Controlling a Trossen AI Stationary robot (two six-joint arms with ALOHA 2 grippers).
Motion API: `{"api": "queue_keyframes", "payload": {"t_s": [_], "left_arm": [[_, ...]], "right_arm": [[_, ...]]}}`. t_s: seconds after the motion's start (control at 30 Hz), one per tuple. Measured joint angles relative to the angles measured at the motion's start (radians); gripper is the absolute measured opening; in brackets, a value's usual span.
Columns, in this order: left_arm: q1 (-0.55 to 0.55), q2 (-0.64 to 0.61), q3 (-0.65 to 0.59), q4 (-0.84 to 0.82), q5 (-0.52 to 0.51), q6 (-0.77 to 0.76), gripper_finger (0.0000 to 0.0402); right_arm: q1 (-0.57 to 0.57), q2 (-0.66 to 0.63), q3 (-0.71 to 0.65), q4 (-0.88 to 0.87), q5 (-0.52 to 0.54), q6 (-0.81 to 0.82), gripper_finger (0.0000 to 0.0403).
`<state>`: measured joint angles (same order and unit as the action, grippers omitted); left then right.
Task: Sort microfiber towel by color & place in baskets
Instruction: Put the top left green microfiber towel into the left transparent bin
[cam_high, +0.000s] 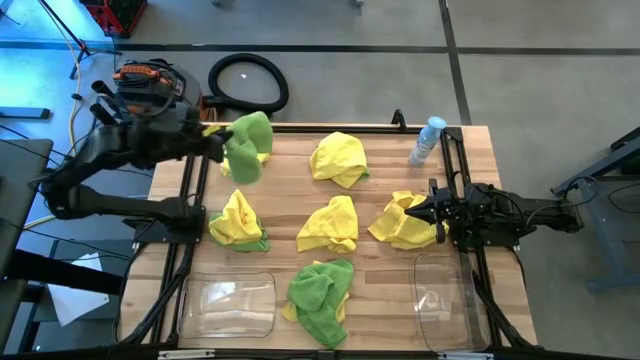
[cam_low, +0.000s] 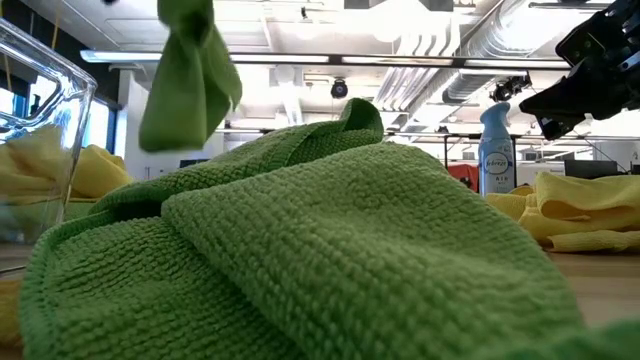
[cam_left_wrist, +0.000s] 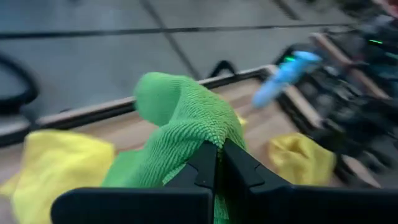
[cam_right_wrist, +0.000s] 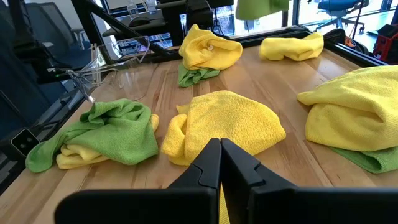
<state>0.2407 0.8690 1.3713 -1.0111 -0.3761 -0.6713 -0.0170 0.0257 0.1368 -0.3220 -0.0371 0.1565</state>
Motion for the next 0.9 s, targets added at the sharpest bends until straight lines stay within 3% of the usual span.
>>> {"api": "queue_keyframes", "payload": {"t_s": [0.27, 0.63, 0.9], "left_arm": [[-0.272, 0.035, 0.138, -0.075, 0.058, -0.023, 0.0000], [-0.658, 0.161, 0.144, -0.079, 0.078, -0.124, 0.0000], [-0.897, 0.226, 0.144, -0.078, 0.028, -0.317, 0.0000]], "right_arm": [[0.000, 0.000, 0.000, 0.000, 0.000, 0.000, 0.0000], [0.000, 0.000, 0.000, 0.000, 0.000, 0.000, 0.0000], [0.000, 0.000, 0.000, 0.000, 0.000, 0.000, 0.0000]]}}
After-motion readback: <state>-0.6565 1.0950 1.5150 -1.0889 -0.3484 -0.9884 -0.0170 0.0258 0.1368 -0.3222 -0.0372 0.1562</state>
